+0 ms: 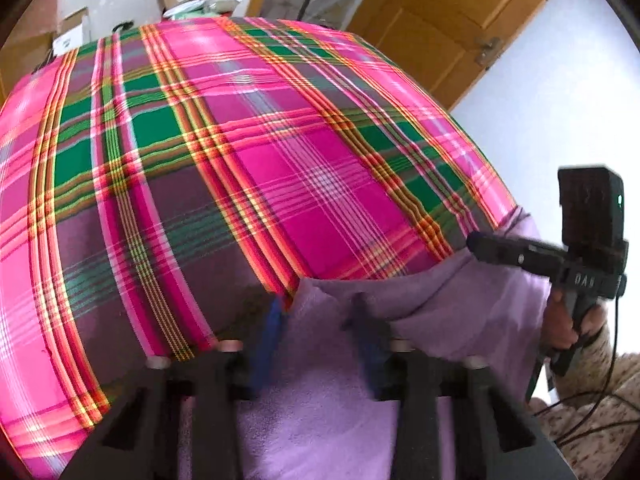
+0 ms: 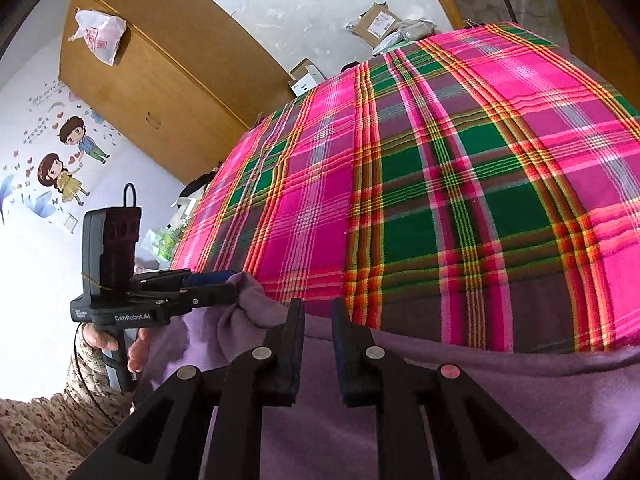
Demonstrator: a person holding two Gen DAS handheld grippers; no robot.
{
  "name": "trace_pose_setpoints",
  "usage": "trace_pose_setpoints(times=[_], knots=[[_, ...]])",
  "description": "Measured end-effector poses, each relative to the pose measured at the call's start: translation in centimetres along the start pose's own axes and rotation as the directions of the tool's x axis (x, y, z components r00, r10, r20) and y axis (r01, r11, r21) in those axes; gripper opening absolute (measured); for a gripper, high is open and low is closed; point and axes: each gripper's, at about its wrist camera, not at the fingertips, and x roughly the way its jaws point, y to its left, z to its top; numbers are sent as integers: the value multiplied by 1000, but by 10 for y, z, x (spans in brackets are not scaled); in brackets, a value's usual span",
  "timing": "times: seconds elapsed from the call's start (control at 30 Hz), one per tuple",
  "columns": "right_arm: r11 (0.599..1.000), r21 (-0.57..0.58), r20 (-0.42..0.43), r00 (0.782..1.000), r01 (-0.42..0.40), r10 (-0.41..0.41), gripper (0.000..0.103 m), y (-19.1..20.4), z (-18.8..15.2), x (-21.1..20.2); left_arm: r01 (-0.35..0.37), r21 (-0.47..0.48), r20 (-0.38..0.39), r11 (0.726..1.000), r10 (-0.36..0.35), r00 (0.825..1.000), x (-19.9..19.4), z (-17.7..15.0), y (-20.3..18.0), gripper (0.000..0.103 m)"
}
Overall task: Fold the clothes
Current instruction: 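Grasp the lilac garment's folded edge with both grippers side by side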
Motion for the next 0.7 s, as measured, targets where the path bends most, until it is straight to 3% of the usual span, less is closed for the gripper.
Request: trace_pose_setpoints(times=[0.2, 0.3, 0.43, 0.63, 0.7], knots=[[1000, -1, 4, 1000, 23, -23, 15, -2, 2, 1, 22, -44, 71, 999, -19, 997, -9, 0, 7, 10], [998, -47, 11, 999, 33, -33, 15, 4, 3, -2, 34, -67, 118, 997, -26, 993, -16, 1, 11, 9], [988, -141, -4, 998, 58, -59, 15, 15, 2, 0, 36, -91, 113, 995, -26, 993, -9, -1, 15, 9], [901, -418, -97, 981, 114, -169, 21, 45, -14, 21, 81, -172, 95, 982, -66, 993, -4, -5, 25, 11], [864, -486, -111, 972, 130, -209, 22, 52, -19, 28, 78, -180, 82, 981, -64, 995, -4, -5, 25, 18]])
